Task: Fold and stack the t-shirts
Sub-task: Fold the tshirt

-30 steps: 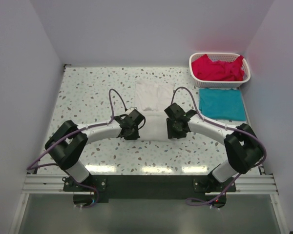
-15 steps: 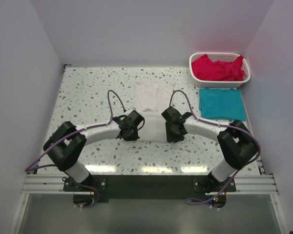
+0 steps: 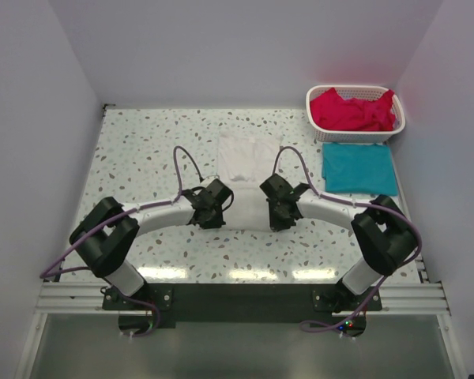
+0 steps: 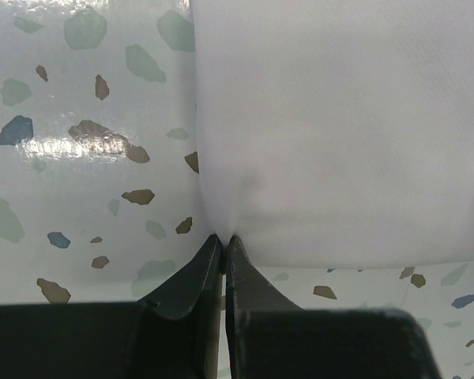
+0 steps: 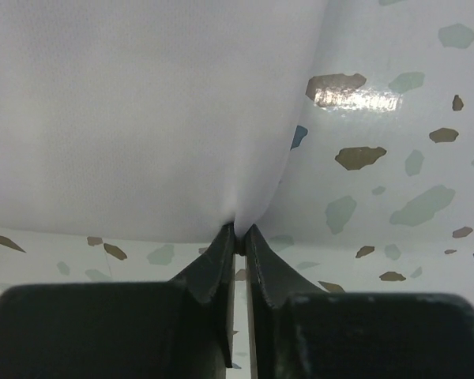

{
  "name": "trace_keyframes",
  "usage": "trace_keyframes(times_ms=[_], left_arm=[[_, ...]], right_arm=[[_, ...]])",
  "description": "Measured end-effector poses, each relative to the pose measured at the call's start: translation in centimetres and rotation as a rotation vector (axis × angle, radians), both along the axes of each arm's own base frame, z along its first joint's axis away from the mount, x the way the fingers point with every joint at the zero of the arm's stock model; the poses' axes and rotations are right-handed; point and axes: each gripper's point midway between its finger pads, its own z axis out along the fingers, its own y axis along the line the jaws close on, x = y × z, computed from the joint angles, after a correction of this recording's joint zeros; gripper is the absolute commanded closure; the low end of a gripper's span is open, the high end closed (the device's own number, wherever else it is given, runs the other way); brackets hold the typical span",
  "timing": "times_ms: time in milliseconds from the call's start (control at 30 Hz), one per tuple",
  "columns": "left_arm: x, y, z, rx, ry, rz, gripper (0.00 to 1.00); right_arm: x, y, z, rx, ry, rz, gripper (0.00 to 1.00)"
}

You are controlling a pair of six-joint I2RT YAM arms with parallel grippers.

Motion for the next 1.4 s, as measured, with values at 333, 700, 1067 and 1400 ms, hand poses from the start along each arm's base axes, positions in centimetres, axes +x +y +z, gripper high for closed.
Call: trace_keyframes(times_ms=[333,700,1067,1400], left_arm=[[-5.4,1.3,0.1,0.031,0.068,-0.083,1.0],[-18.6,2.2,6.6,-0.076,0.199,-0.263,1.0],[-6.9,2.3,15.1,-0.145,-0.015,-0.085,1.0],[-0.7,2.4,13.0,-0.133,-0.02,-0.079,1.0]], right_arm=[[-4.9,1.0,0.3,-0.005,0.053,0.128,1.0],[-17.2,-0.1,8.1,-0.02,0.218,0.378,1.0],[-7.1,1.3,16.9,0.048,0.024,0.266,1.0],[-1.9,0.3,14.7,0.037,0.096,0.239,1.0]])
